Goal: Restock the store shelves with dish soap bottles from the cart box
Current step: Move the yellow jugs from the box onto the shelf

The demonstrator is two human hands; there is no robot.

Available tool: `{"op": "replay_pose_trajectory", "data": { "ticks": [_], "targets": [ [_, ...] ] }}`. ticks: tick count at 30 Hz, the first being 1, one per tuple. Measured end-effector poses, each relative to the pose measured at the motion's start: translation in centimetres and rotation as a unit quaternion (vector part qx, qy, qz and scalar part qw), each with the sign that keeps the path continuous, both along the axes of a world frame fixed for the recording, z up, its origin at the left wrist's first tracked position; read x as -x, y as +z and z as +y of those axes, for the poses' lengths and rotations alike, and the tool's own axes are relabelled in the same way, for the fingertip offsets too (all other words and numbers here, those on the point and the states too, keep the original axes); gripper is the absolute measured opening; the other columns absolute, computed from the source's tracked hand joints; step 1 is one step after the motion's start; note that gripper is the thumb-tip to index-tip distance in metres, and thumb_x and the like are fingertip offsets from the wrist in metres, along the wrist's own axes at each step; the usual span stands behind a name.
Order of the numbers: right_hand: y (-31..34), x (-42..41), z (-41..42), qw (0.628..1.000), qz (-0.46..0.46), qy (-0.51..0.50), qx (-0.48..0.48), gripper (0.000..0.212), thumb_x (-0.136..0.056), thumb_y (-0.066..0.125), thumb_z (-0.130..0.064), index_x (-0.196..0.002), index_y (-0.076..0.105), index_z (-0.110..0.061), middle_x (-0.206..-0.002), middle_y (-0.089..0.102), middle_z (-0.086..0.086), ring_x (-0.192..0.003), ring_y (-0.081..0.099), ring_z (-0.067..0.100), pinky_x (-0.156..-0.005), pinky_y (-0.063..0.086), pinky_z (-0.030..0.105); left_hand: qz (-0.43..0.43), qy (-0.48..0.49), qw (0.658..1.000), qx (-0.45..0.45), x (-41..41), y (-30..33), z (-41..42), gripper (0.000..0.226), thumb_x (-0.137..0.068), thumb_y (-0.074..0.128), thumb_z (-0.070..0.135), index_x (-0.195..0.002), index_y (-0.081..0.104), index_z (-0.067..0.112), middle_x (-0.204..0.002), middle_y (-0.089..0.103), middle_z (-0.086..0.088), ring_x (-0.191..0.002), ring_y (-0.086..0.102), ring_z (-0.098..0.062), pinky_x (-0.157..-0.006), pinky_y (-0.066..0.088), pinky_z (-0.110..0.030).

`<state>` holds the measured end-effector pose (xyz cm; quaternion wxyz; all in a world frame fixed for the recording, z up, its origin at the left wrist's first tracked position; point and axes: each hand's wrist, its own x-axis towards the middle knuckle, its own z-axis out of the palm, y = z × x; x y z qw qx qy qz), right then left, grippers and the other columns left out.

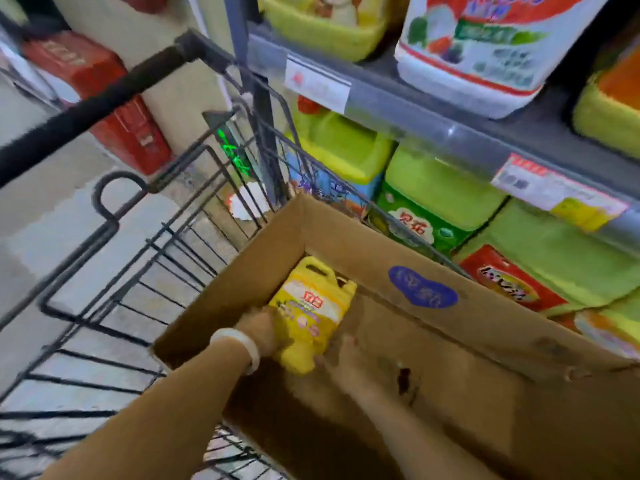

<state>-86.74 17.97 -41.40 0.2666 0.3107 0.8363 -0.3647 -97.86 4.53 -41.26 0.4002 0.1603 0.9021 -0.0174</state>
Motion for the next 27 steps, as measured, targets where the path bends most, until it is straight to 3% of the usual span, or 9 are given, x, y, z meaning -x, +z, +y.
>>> {"op": "replay_pose_trajectory", "data": {
  "ticks": [2,5,7,9,13,16,20,24,27],
  "targets": [
    [-1.7,1.6,-0.4,0.993,0.028,-0.087,0.07,0.066,-0.089,0.058,-0.043,-0.141,0.033,-0.012,-0.143,0.045,0.006,-0.13,0.045,0.021,-0.095,0.033,0.021,-0.003,0.036,0.999,-0.004,0.9,-2.5,0.5,0.074,-0.08,0.054,0.061,-0.14,0.039,0.019,-0.143,0.041,-0.01,-0.129,0.042,-0.03,-0.104,0.034,-0.035],
    [-4.2,3.7,-0.2,0.955,0.047,-0.223,0.188,0.058,-0.091,0.058,-0.03,-0.14,0.036,-0.008,-0.139,0.048,0.006,-0.127,0.048,0.022,-0.081,0.035,0.012,-0.028,0.054,0.998,0.004,1.9,-4.1,1.6,0.076,-0.087,0.043,0.063,-0.145,0.03,0.016,-0.148,0.029,-0.014,-0.134,0.03,-0.033,-0.111,0.028,-0.038],
    [-5.1,4.4,-0.1,0.94,0.012,-0.254,0.228,0.066,-0.09,0.058,-0.04,-0.141,0.035,-0.007,-0.142,0.045,0.01,-0.131,0.043,0.025,-0.094,0.037,0.02,-0.044,0.098,0.994,-0.006,2.6,-4.3,2.3,0.083,-0.086,0.048,0.061,-0.147,0.022,0.01,-0.15,0.025,-0.012,-0.138,0.024,-0.032,-0.112,0.026,-0.037],
    [-7.0,4.4,-0.2,0.927,0.013,-0.295,0.232,0.086,-0.072,0.07,-0.058,-0.14,0.04,-0.014,-0.141,0.048,0.006,-0.128,0.048,0.024,-0.107,0.037,0.034,-0.08,0.133,0.986,-0.061,2.9,-5.6,2.2,0.084,-0.086,0.054,0.057,-0.148,0.019,0.012,-0.153,0.026,-0.007,-0.14,0.026,-0.028,-0.113,0.026,-0.035],
    [-7.7,3.2,1.2,0.919,-0.018,-0.291,0.265,0.061,-0.075,0.075,-0.03,-0.128,0.048,-0.016,-0.136,0.05,0.001,-0.121,0.052,0.018,-0.102,0.041,0.032,-0.196,0.145,0.964,-0.107,2.0,-7.6,1.2,0.074,-0.087,0.056,0.052,-0.148,0.025,0.024,-0.154,0.03,-0.002,-0.14,0.03,-0.022,-0.114,0.024,-0.031],
    [-7.3,1.9,2.8,0.893,-0.041,-0.303,0.331,0.056,-0.086,0.065,-0.006,-0.136,0.04,-0.007,-0.138,0.048,0.009,-0.128,0.047,0.025,-0.103,0.041,0.034,-0.219,0.23,0.938,-0.137,1.6,-8.0,1.4,0.091,-0.063,0.079,0.051,-0.141,0.038,0.025,-0.144,0.044,-0.001,-0.132,0.041,-0.025,-0.111,0.031,-0.039],
    [-7.8,-0.2,2.9,0.86,-0.037,-0.342,0.377,0.058,-0.076,0.073,0.0,-0.129,0.051,-0.005,-0.125,0.061,0.014,-0.108,0.06,0.026,-0.085,0.052,0.034,-0.237,0.224,0.935,-0.137,1.3,-7.5,2.1,0.119,-0.024,0.092,0.05,-0.132,0.048,0.025,-0.132,0.057,0.002,-0.122,0.051,-0.023,-0.106,0.04,-0.042],
    [-7.4,-2.2,1.7,0.806,-0.02,-0.412,0.424,0.06,-0.064,0.082,-0.001,-0.118,0.057,-0.011,-0.111,0.069,0.013,-0.099,0.067,0.029,-0.08,0.056,0.043,-0.251,0.216,0.936,-0.121,1.2,-5.2,2.1,0.097,-0.049,0.093,0.027,-0.133,0.045,0.02,-0.128,0.058,0.0,-0.12,0.052,-0.024,-0.102,0.042,-0.037],
    [-5.0,-3.5,1.5,0.79,0.019,-0.435,0.433,0.081,-0.047,0.09,-0.008,-0.12,0.055,-0.01,-0.108,0.07,0.013,-0.094,0.069,0.029,-0.079,0.056,0.045,-0.265,0.228,0.923,-0.161,0.4,-2.1,2.4,0.068,-0.052,0.091,0.012,-0.109,0.055,0.022,-0.101,0.065,0.006,-0.097,0.06,-0.017,-0.091,0.047,-0.035]
  ]
}}
